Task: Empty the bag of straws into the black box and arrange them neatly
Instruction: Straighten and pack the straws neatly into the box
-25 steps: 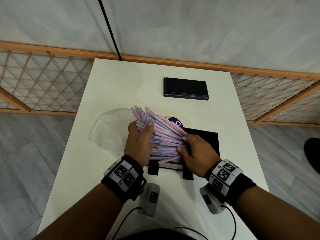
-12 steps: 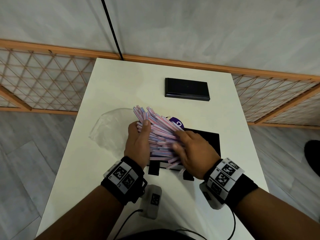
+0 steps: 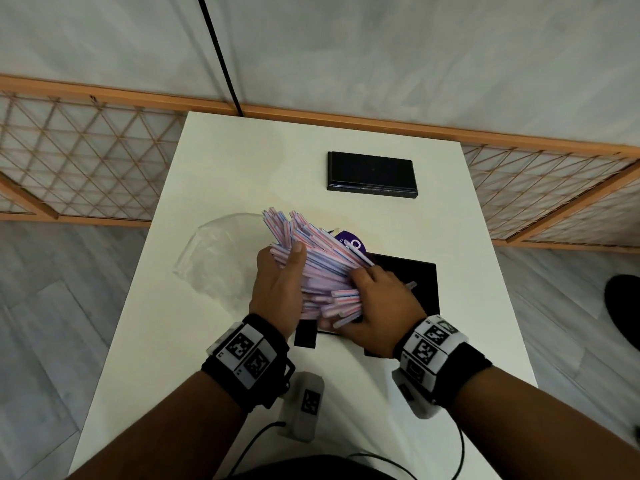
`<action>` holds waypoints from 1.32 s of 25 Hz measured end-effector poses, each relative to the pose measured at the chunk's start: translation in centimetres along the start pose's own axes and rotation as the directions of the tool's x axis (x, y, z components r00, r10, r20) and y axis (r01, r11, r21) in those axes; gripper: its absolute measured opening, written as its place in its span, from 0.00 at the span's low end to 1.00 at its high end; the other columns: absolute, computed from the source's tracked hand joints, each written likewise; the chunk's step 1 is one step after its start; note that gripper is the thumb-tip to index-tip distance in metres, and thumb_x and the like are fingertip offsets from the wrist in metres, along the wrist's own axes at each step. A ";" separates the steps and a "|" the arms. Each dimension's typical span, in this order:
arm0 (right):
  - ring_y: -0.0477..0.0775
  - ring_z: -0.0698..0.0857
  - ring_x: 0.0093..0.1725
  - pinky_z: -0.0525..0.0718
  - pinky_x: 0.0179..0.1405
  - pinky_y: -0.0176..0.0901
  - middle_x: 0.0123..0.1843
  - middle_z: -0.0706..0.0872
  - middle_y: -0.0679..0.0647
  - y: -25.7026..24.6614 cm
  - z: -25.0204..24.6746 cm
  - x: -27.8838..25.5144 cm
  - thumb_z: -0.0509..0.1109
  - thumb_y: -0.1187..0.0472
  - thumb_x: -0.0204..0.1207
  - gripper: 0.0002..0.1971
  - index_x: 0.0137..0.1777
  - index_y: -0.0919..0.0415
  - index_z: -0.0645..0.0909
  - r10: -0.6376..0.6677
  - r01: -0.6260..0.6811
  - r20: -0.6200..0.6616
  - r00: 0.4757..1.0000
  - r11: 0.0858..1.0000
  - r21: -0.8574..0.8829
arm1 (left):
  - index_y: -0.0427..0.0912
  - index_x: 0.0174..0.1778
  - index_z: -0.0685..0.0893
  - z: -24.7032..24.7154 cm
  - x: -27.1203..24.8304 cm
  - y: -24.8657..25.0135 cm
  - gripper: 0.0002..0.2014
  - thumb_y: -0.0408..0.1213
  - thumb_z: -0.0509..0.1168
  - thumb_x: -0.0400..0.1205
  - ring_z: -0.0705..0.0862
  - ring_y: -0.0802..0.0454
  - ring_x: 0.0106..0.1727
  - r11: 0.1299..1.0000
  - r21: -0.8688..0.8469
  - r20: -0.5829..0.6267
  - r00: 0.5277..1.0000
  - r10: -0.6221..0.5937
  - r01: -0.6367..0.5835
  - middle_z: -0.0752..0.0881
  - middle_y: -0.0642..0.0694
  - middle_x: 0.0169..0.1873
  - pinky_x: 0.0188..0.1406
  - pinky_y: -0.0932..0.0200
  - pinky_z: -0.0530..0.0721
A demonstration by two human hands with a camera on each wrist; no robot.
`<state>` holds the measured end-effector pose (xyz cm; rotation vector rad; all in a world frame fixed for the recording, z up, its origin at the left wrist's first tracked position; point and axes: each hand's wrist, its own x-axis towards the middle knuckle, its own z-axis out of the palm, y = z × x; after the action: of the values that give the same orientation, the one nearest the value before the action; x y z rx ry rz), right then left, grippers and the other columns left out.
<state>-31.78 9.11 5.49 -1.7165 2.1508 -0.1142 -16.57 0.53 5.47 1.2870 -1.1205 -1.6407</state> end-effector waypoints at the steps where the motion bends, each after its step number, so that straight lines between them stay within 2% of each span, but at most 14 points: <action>1: 0.62 0.79 0.62 0.79 0.65 0.53 0.61 0.80 0.53 -0.8 0.1 0.3 0.48 0.11 0.55 0.50 0.64 0.48 0.72 0.013 -0.013 -0.006 1.000 1.000 -0.016 | 0.40 0.66 0.75 0.0 0.0 0.1 0.36 0.68 0.65 0.76 0.91 0.50 0.52 1.000 -0.009 0.003 1.000 -0.005 0.005 0.88 0.46 0.54 0.53 0.46 0.90; 3: 0.61 0.78 0.62 0.78 0.64 0.53 0.62 0.80 0.54 -2.0 0.4 1.0 0.49 0.15 0.59 0.46 0.63 0.51 0.73 0.038 -0.041 -0.056 0.998 0.998 -0.050 | 0.36 0.65 0.74 0.0 -0.1 0.1 0.35 0.66 0.64 0.78 0.91 0.54 0.47 0.999 -0.026 0.023 0.999 -0.023 0.023 0.88 0.42 0.54 0.41 0.54 0.90; 6: 0.61 0.77 0.59 0.76 0.62 0.52 0.60 0.78 0.58 -3.1 0.2 1.4 0.53 0.19 0.60 0.46 0.62 0.59 0.73 -0.006 0.010 -0.144 0.990 1.000 0.026 | 0.36 0.62 0.74 0.0 -0.4 0.4 0.23 0.54 0.60 0.85 0.91 0.56 0.42 0.999 -0.005 0.031 0.999 -0.041 0.041 0.86 0.43 0.50 0.34 0.61 0.88; 9: 0.57 0.76 0.55 0.77 0.58 0.49 0.56 0.78 0.54 -2.3 -0.7 0.7 0.64 0.20 0.54 0.45 0.58 0.59 0.74 -0.088 0.115 -0.192 0.978 0.984 0.138 | 0.38 0.62 0.75 -0.3 -0.3 1.1 0.26 0.56 0.69 0.81 0.90 0.52 0.50 1.000 -0.002 0.013 1.000 -0.004 0.004 0.87 0.49 0.49 0.43 0.57 0.89; 11: 0.57 0.78 0.56 0.80 0.58 0.51 0.55 0.79 0.54 -0.5 -1.0 -0.1 0.65 0.19 0.53 0.47 0.58 0.59 0.75 -0.051 0.075 -0.178 0.983 0.989 0.126 | 0.41 0.63 0.77 -0.7 0.2 1.2 0.32 0.59 0.75 0.71 0.90 0.49 0.54 0.999 -0.032 0.010 1.000 -0.004 0.004 0.88 0.47 0.53 0.53 0.49 0.89; 14: 0.57 0.80 0.56 0.82 0.56 0.51 0.55 0.80 0.53 1.7 -1.0 -1.1 0.56 0.13 0.54 0.50 0.59 0.56 0.74 0.124 -0.122 -0.048 0.991 0.992 0.041 | 0.39 0.63 0.79 -0.7 1.0 1.6 0.23 0.41 0.78 0.75 0.92 0.47 0.52 0.985 -0.149 0.003 0.997 -0.082 0.082 0.89 0.40 0.56 0.46 0.50 0.90; 16: 0.58 0.82 0.58 0.82 0.58 0.52 0.57 0.82 0.53 2.2 -0.4 -1.1 0.51 0.11 0.55 0.52 0.62 0.55 0.72 0.152 -0.152 -0.009 0.988 0.988 0.016 | 0.37 0.58 0.81 -0.6 1.8 2.3 0.16 0.30 0.76 0.77 0.93 0.50 0.44 0.980 -0.176 0.017 0.996 -0.091 0.092 0.90 0.41 0.50 0.37 0.55 0.89; 17: 0.57 0.82 0.60 0.82 0.60 0.53 0.60 0.82 0.53 2.1 0.0 -1.0 0.52 0.11 0.56 0.53 0.66 0.54 0.71 0.149 -0.148 -0.012 0.989 0.988 0.045 | 0.37 0.57 0.82 -0.6 2.3 2.7 0.15 0.27 0.76 0.76 0.92 0.51 0.41 0.984 -0.160 0.025 0.997 -0.074 0.078 0.90 0.42 0.47 0.38 0.55 0.88; 19: 0.55 0.82 0.62 0.83 0.62 0.54 0.64 0.81 0.51 1.6 0.3 -0.6 0.58 0.14 0.57 0.52 0.71 0.52 0.67 0.148 -0.136 -0.064 0.987 0.978 0.160 | 0.41 0.57 0.84 -0.4 3.3 3.4 0.20 0.27 0.80 0.71 0.91 0.51 0.43 0.994 -0.096 0.040 0.998 -0.038 0.041 0.90 0.44 0.47 0.46 0.52 0.87; 21: 0.53 0.81 0.64 0.82 0.64 0.54 0.66 0.79 0.50 1.0 0.3 -0.3 0.65 0.18 0.57 0.52 0.74 0.51 0.64 0.152 -0.118 -0.107 0.983 0.955 0.271 | 0.49 0.53 0.86 -0.2 3.6 4.1 0.25 0.36 0.84 0.61 0.90 0.49 0.46 1.000 0.001 0.054 0.998 0.015 -0.015 0.91 0.45 0.48 0.52 0.48 0.89; 23: 0.55 0.79 0.66 0.80 0.67 0.55 0.68 0.77 0.51 0.4 0.3 -0.2 0.66 0.20 0.56 0.52 0.78 0.47 0.61 0.110 -0.077 -0.111 0.988 0.961 0.265 | 0.55 0.47 0.87 0.2 3.3 4.3 0.25 0.44 0.83 0.55 0.90 0.48 0.46 0.993 0.089 0.071 0.995 0.070 -0.076 0.91 0.46 0.47 0.56 0.43 0.90; 27: 0.58 0.76 0.65 0.77 0.68 0.57 0.67 0.74 0.52 -0.4 0.7 0.3 0.64 0.19 0.56 0.52 0.77 0.46 0.63 0.067 -0.038 -0.149 0.987 0.981 0.189 | 0.52 0.43 0.87 0.5 2.8 4.4 0.19 0.41 0.83 0.58 0.91 0.44 0.48 0.977 0.174 0.085 0.990 0.109 -0.123 0.91 0.46 0.47 0.55 0.38 0.90; 30: 0.57 0.76 0.63 0.79 0.66 0.56 0.64 0.75 0.53 -1.0 1.2 0.9 0.66 0.20 0.55 0.51 0.74 0.52 0.66 0.090 -0.026 -0.233 0.968 0.965 0.263 | 0.46 0.37 0.84 1.1 2.6 4.7 0.15 0.28 0.82 0.66 0.92 0.43 0.51 0.987 0.107 0.158 0.982 0.105 -0.122 0.93 0.42 0.47 0.57 0.38 0.89; 33: 0.59 0.76 0.60 0.81 0.62 0.57 0.60 0.74 0.54 -1.4 1.4 1.7 0.69 0.25 0.55 0.48 0.73 0.47 0.67 0.089 -0.021 -0.245 0.965 0.964 0.266 | 0.48 0.32 0.81 2.0 1.8 5.0 0.15 0.27 0.80 0.67 0.91 0.44 0.41 0.983 0.095 0.240 0.962 0.132 -0.159 0.93 0.40 0.39 0.50 0.38 0.91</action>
<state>-30.31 7.44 4.19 -1.5575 2.2396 -0.6079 -18.73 -2.44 9.82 1.0717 -1.4333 -1.6675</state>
